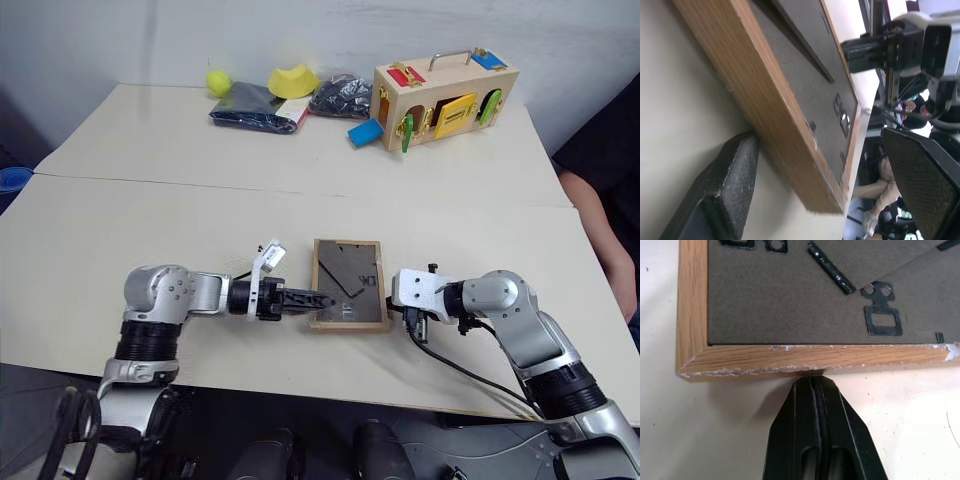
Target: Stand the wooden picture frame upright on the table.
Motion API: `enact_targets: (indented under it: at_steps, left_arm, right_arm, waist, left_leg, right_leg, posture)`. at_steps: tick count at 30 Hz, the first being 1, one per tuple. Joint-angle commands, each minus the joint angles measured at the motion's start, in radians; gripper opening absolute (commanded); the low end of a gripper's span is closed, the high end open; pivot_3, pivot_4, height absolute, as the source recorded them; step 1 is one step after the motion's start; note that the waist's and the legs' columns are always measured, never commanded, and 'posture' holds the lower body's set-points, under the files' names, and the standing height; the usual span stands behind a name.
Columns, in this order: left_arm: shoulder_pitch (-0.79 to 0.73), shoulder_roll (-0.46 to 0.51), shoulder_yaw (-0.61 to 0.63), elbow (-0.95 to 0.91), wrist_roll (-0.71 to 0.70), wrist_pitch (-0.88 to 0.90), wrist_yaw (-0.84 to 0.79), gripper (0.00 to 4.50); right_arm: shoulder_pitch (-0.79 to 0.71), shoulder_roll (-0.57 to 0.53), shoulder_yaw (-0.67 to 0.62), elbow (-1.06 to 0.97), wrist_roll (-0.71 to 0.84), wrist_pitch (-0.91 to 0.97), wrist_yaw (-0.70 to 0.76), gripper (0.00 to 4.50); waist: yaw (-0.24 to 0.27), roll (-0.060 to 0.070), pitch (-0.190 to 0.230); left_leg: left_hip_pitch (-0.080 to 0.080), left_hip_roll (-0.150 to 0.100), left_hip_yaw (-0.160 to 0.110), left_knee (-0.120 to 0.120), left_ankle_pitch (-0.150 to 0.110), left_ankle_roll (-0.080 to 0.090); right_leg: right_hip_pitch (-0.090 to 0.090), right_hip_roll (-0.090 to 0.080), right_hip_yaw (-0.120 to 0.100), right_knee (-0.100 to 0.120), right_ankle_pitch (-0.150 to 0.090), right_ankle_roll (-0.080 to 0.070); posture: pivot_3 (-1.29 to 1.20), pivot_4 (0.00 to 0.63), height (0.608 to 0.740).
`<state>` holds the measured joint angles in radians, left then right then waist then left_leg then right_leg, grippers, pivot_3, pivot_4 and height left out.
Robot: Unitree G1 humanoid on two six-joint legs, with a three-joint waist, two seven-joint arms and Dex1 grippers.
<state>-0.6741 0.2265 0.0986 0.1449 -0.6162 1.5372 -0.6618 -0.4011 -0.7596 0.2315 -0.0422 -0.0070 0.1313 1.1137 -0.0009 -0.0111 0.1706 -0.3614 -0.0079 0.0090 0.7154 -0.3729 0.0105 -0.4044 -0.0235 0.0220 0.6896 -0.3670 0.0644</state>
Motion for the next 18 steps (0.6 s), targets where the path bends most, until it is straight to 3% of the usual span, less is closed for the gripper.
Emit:
enact_targets:
  at_steps: [1, 2, 5, 12, 14, 17, 18]
  left_arm:
    - [-0.009, -0.067, 0.035, 0.065, 0.014, 0.008, 0.073, 4.04]
    - [-0.016, -0.077, 0.055, 0.075, 0.014, 0.005, 0.087, 4.04]
    - [-0.03, -0.069, 0.097, 0.072, -0.011, 0.018, 0.086, 3.39]
    - [-0.031, -0.001, 0.075, 0.008, -0.072, 0.05, 0.031, 1.42]
    - [-0.029, 0.018, 0.081, -0.008, -0.086, 0.045, 0.021, 1.27]
    - [-0.021, 0.049, 0.081, -0.036, -0.092, 0.022, 0.012, 1.28]
    - [-0.018, 0.055, 0.079, -0.043, -0.094, 0.017, 0.011, 1.28]
  right_arm:
    - [-0.002, 0.024, 0.031, -0.015, 0.0, -0.009, 0.006, 0.0]
    - [-0.002, 0.026, 0.03, -0.014, -0.001, -0.009, 0.007, 0.0]
    - [-0.001, 0.029, 0.027, -0.006, -0.006, -0.015, 0.006, 0.0]
    - [-0.003, 0.029, -0.017, -0.022, 0.031, 0.032, -0.008, 0.0]
    - [-0.007, 0.015, -0.068, -0.05, 0.088, 0.104, -0.003, 0.0]
    - [-0.024, -0.051, -0.2, -0.121, 0.276, 0.319, 0.066, 0.57]
    - [-0.025, -0.065, -0.222, -0.14, 0.316, 0.366, 0.077, 0.94]
  waist:
    - [0.0, 0.0, 0.0]
    - [0.0, 0.0, 0.0]
    - [-0.001, 0.0, 0.0]
    - [-0.004, 0.0, 0.001]
    - [-0.004, 0.001, 0.002]
    - [-0.001, 0.003, 0.004]
    - [-0.001, 0.003, 0.004]
  left_leg:
    - [0.001, 0.0, 0.0, 0.0, 0.0, 0.0]
    - [0.002, 0.0, 0.0, 0.0, 0.0, 0.0]
    - [0.003, 0.0, -0.002, 0.0, 0.0, -0.001]
    - [0.003, 0.0, -0.002, -0.001, 0.0, -0.002]
    - [0.003, 0.0, -0.002, -0.001, 0.0, -0.002]
    - [0.003, 0.0, -0.003, -0.001, 0.0, -0.003]
    - [0.002, 0.0, -0.003, -0.001, 0.0, -0.003]
  right_leg:
    - [0.001, 0.0, 0.0, 0.0, 0.0, 0.0]
    - [0.002, 0.0, -0.001, 0.0, 0.0, 0.0]
    - [0.004, 0.0, -0.001, -0.001, 0.0, 0.0]
    - [0.004, 0.0, -0.002, -0.001, 0.0, 0.0]
    - [0.004, 0.0, -0.002, -0.001, 0.0, 0.0]
    - [0.004, 0.0, -0.002, -0.001, 0.0, 0.0]
    - [0.003, 0.0, -0.002, -0.001, 0.0, 0.0]
  posture:
    - [0.0, 0.15, 0.74]
    - [0.0, 0.15, 0.74]
    - [0.0, 0.15, 0.74]
    - [0.0, 0.15, 0.74]
    - [0.0, 0.15, 0.74]
    - [0.0, 0.15, 0.74]
    - [0.0, 0.15, 0.74]
